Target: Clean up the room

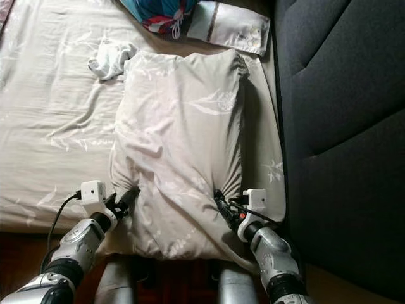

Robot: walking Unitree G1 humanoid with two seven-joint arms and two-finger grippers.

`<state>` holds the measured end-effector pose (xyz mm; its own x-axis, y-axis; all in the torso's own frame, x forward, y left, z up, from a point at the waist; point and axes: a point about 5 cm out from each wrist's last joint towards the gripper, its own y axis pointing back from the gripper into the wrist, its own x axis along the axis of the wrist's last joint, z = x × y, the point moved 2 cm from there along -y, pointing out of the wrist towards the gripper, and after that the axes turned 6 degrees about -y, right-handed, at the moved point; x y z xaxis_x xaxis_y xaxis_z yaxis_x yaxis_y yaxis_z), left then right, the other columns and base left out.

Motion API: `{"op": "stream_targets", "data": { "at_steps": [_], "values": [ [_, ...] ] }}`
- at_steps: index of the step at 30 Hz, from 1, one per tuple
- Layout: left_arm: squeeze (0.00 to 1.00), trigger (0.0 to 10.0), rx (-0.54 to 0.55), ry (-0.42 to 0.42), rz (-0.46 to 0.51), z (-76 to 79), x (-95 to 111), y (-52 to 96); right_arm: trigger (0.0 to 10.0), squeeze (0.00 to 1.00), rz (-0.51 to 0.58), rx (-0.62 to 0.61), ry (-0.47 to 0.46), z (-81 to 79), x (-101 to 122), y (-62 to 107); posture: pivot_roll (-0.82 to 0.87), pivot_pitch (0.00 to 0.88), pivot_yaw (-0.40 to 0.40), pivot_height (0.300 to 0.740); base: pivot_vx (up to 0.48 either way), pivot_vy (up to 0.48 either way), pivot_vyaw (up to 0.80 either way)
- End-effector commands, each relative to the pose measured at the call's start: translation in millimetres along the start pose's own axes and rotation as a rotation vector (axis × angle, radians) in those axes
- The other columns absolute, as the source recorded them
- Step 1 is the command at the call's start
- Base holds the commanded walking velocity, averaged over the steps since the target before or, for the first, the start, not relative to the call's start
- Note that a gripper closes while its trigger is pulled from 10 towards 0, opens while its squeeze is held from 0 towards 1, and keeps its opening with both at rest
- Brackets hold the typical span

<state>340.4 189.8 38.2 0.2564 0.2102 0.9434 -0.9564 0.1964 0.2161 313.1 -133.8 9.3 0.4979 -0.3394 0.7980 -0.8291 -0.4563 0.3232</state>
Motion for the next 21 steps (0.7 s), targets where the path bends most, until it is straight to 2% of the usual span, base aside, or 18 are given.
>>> {"op": "stream_targets", "data": {
  "at_steps": [1,12,21],
  "values": [
    [0.0,0.0,-0.053,0.047,-0.094,16.4,-31.1,5.6,0.0,0.0,-0.176,0.008,-0.038,-7.6,-50.0,4.9,-0.13,0.506,-0.09,0.662,0.0,0.0,0.0],
    [0.0,0.0,-0.046,0.052,-0.074,15.0,-28.0,5.2,0.0,0.0,-0.143,-0.031,-0.054,-6.0,-46.4,2.4,-0.12,0.46,-0.073,0.662,0.0,0.0,0.0],
    [0.0,0.0,-0.055,0.04,-0.045,17.8,-21.3,1.9,0.0,0.0,-0.11,-0.045,-0.033,-7.1,-36.0,-3.5,-0.11,0.435,-0.064,0.662,0.0,0.0,0.0]
  ]
}}
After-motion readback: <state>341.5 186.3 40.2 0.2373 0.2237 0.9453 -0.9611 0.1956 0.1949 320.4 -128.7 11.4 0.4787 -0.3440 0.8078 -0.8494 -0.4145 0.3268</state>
